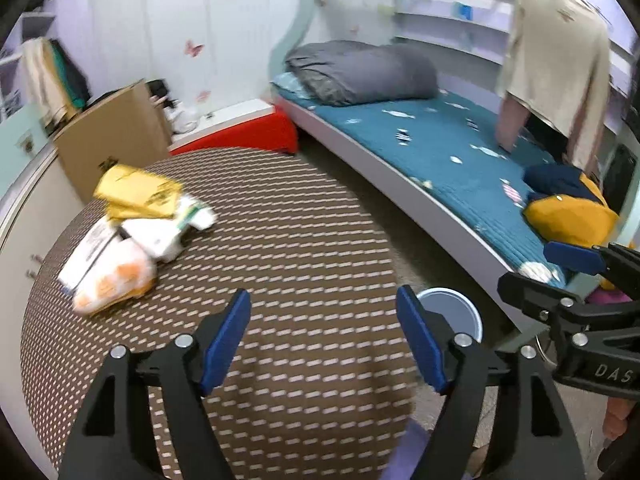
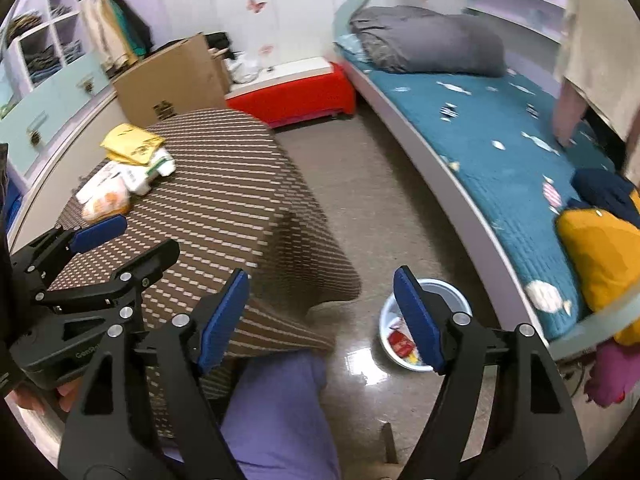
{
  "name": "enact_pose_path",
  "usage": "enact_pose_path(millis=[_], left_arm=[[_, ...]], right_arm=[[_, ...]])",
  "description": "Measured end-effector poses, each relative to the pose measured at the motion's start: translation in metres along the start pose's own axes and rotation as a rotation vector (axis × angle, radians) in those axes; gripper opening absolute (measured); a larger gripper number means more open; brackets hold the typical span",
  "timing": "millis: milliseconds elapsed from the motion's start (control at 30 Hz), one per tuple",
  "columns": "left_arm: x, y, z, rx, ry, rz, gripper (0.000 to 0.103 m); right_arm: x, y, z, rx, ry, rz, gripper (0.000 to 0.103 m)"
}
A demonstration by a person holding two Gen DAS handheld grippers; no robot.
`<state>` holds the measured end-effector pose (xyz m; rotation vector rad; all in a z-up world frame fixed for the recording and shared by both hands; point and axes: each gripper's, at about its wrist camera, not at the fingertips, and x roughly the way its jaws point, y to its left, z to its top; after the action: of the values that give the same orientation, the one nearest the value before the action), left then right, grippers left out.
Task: Collect trash
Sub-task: 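Move both open tools back to the polka-dot table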
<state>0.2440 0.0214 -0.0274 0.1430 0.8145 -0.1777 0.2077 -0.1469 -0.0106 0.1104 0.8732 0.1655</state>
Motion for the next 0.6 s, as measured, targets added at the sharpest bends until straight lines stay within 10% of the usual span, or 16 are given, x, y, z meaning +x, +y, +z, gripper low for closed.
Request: enact_pose_path(millis=[600], left_arm=[[-0.033, 0.211, -0.058, -0.335, 0.019, 0.217, 0.075]], right_arm=[[0.054, 0.205, 0.040, -0.429, 0.033, 0.212, 0.080]])
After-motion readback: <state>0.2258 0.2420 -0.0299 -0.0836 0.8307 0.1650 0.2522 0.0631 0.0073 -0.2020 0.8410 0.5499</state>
